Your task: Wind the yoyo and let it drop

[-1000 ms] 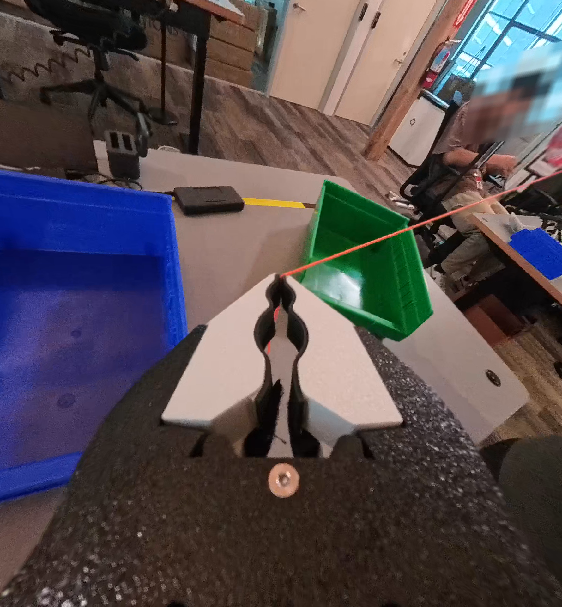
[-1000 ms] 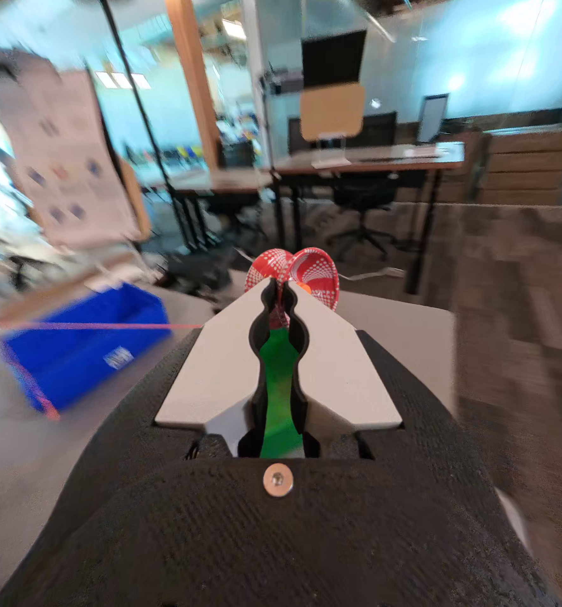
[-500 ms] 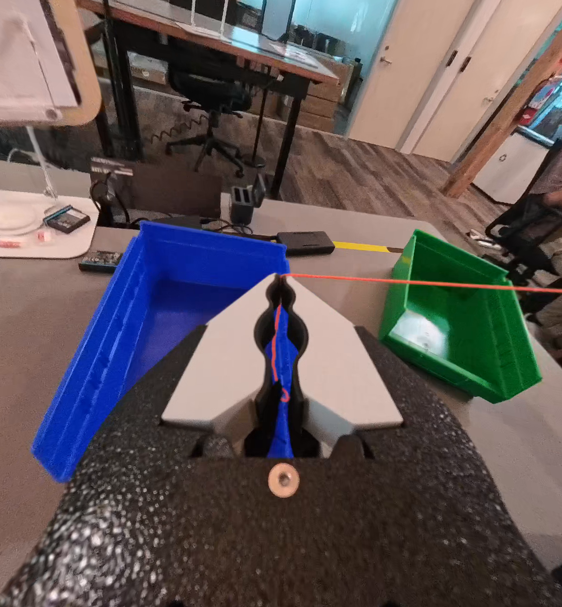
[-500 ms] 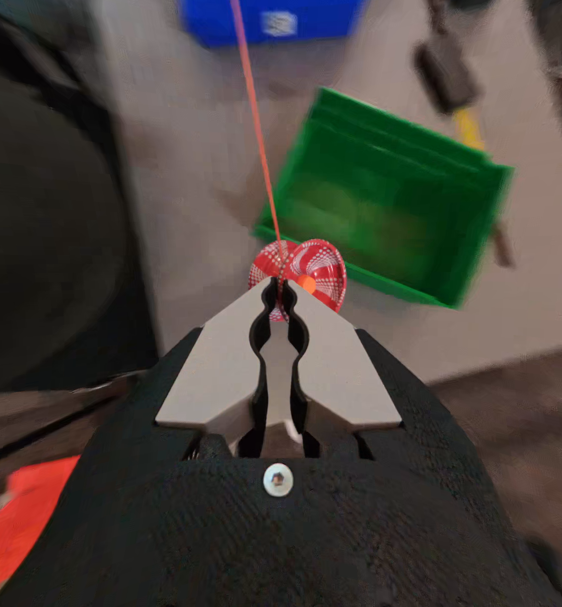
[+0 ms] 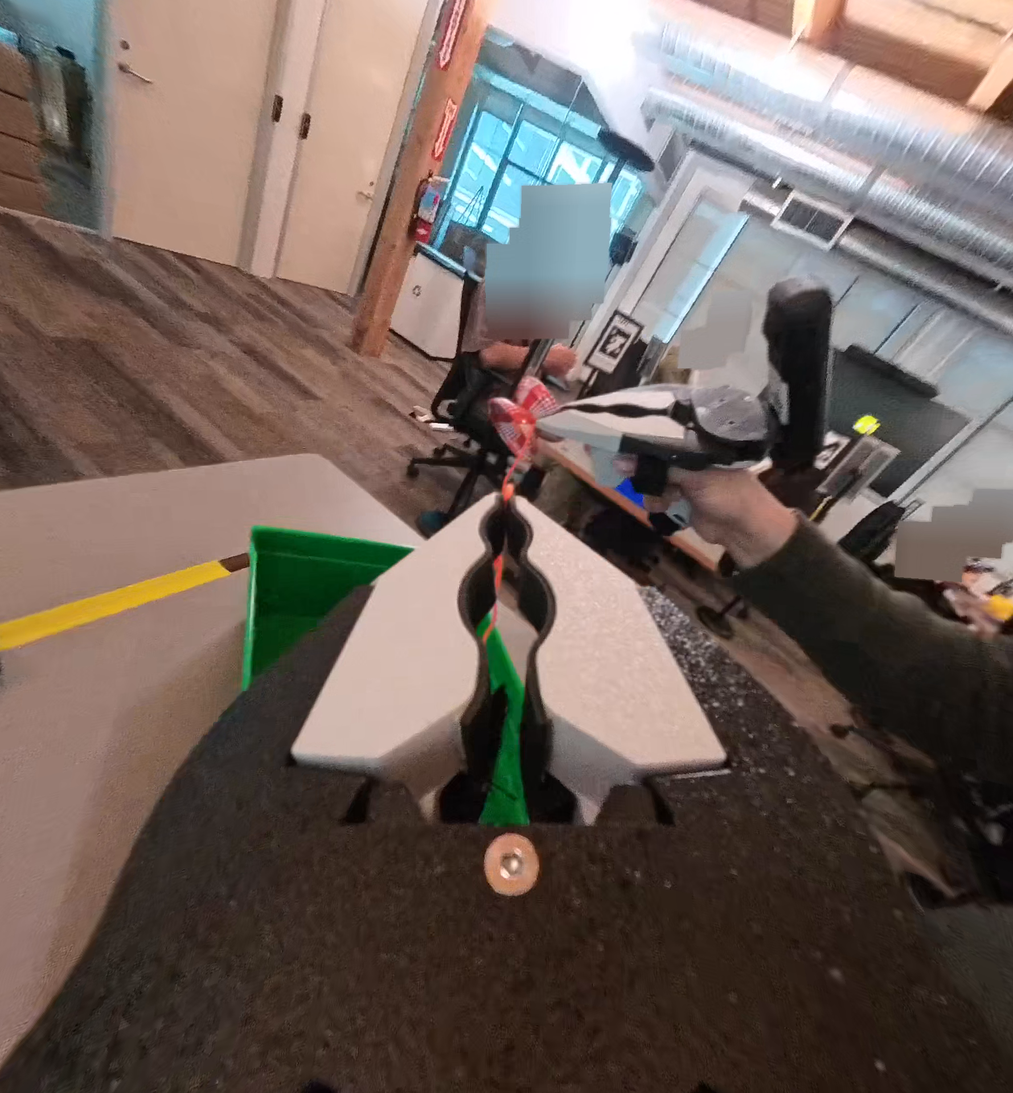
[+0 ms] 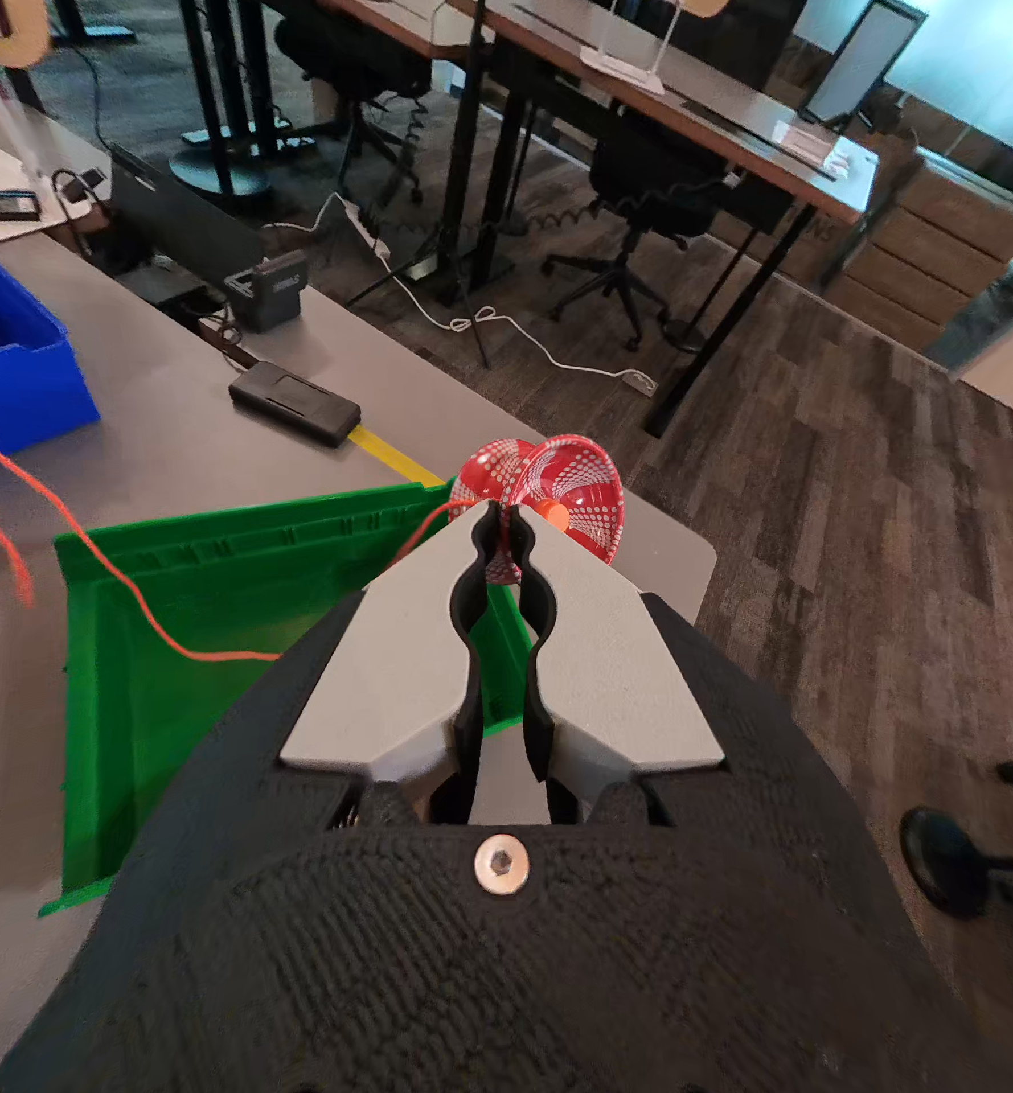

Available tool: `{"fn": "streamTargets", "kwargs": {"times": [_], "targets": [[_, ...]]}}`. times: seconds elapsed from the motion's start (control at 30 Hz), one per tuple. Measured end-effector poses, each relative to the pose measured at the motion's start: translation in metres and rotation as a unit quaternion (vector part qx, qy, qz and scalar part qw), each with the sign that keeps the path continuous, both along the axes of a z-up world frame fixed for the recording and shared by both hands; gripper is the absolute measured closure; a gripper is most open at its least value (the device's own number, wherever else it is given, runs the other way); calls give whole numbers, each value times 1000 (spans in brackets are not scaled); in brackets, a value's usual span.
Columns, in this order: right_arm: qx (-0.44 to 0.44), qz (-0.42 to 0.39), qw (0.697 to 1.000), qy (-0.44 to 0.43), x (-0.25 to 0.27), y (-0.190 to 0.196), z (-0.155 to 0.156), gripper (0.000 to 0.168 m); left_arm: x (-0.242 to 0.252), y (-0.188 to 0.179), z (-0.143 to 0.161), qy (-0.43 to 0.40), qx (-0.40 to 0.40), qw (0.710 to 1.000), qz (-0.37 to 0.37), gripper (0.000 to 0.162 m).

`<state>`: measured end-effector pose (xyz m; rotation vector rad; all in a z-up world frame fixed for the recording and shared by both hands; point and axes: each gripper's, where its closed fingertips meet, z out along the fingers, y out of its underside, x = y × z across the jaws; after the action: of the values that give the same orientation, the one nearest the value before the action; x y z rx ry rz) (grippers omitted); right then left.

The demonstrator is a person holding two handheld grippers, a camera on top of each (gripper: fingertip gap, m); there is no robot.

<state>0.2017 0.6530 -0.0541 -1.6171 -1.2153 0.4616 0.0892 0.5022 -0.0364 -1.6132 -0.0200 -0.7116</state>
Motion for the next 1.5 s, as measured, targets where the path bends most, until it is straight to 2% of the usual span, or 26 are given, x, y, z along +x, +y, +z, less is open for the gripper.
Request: {"fn": "streamTargets", "kwargs": {"times": [0.07,0.13,0.23,0.33,0.47,0.57,0.63,0.7,0.8,0.87,0.97,1.07,1.1,1.17,1.23,1.3,1.37,1.43,1.5], "targets": [[-28,1,999,-27,-6,2,-18,167,13,28,-20,33,-51,998,-12,162],[-79,21,993,-86,-13,-1,-54,167,26,47,-66,66,-144,986,-44,162],[-107,28,976,-185,-13,-3,-115,167,42,60,-133,64,-248,964,-77,162],[-84,17,962,-261,-9,3,-158,167,39,55,-195,139,-337,929,-69,162],[-33,0,938,-346,6,18,-193,167,33,25,-235,238,-419,873,-76,162],[-48,13,940,-337,1,13,-206,166,42,9,-245,230,-448,858,-102,162],[-74,7,942,-328,-2,11,-208,139,43,7,-242,211,-447,865,-91,115],[-84,-9,950,-302,-4,13,-199,113,43,5,-229,190,-424,882,-79,86],[-100,-36,966,-235,-2,13,-169,88,36,-8,-199,151,-384,909,-63,64],[-120,-70,975,-171,12,12,-146,76,24,-27,-171,122,-349,928,-42,57],[-193,-115,973,-50,35,-4,-129,71,-17,-62,-137,72,-296,952,32,59],[-260,-133,957,-2,49,-37,-141,65,-79,-95,-121,49,-250,955,153,66],[-274,-132,953,4,49,-50,-148,64,-94,-103,-120,38,-238,955,174,69],[-287,-141,948,5,50,-68,-162,62,-109,-112,-120,-6,-235,955,180,64],[-310,-151,939,6,47,-83,-177,60,-129,-122,-135,16,-264,940,215,58],[-331,-155,931,9,42,-95,-187,59,-160,-144,-170,89,-336,895,281,46],[-349,-146,925,12,34,-108,-194,64,-181,-168,-209,158,-409,843,311,35],[-352,-144,925,0,30,-115,-203,71,-187,-188,-244,186,-470,807,306,37],[-343,-142,928,-23,28,-118,-213,88,-187,-200,-268,183,-501,793,296,52]]}}
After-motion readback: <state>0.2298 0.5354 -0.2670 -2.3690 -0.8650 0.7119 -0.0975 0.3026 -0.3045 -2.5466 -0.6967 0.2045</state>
